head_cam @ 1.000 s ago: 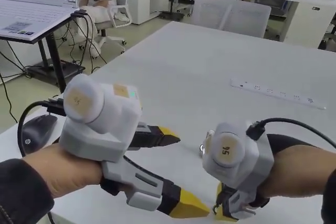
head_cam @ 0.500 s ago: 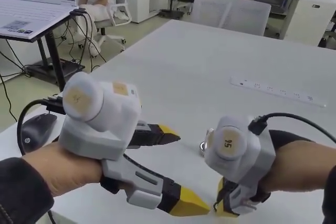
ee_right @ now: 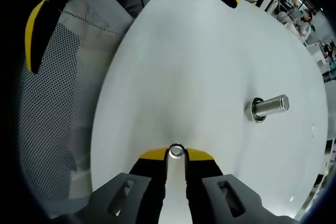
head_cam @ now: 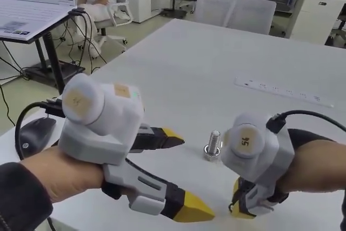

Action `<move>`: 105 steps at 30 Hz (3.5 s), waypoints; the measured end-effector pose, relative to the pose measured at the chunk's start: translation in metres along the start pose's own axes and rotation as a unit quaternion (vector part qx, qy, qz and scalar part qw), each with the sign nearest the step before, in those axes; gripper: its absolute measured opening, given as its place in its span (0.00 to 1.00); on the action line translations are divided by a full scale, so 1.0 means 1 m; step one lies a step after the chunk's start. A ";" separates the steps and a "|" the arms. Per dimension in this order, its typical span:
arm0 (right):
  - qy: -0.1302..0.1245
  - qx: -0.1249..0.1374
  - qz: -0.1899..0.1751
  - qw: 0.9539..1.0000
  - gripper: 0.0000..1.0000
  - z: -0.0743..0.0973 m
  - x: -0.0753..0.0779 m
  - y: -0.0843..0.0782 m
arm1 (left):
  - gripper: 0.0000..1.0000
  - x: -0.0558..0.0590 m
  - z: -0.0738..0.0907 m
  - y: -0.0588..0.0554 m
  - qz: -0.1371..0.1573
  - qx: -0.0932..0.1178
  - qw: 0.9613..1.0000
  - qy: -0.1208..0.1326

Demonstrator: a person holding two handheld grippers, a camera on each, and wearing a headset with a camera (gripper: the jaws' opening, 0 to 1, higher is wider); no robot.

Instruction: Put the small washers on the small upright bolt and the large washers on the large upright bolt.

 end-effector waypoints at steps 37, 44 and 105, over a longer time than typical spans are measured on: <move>-0.054 -0.002 -0.070 0.996 0.14 0.071 0.013 -0.058 | 0.81 -0.006 -0.010 0.009 -0.011 -0.018 1.000 -0.015; -0.073 -0.002 -0.076 0.994 0.14 0.088 0.024 -0.061 | 0.81 -0.008 -0.012 0.010 -0.011 -0.019 1.000 -0.018; -0.054 -0.029 -0.038 0.997 0.14 0.070 0.070 -0.044 | 0.80 -0.010 -0.011 -0.002 0.009 -0.021 1.000 -0.013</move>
Point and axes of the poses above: the centre of the closed fingertips' face, and the gripper's own axes: z roughly backward along the fingers, x roughly to its right, y roughly out of its top, the point moved 9 cm from there along z, roughly backward along the fingers, and after that the axes turned 8 degrees about x, right-handed, at the moved point
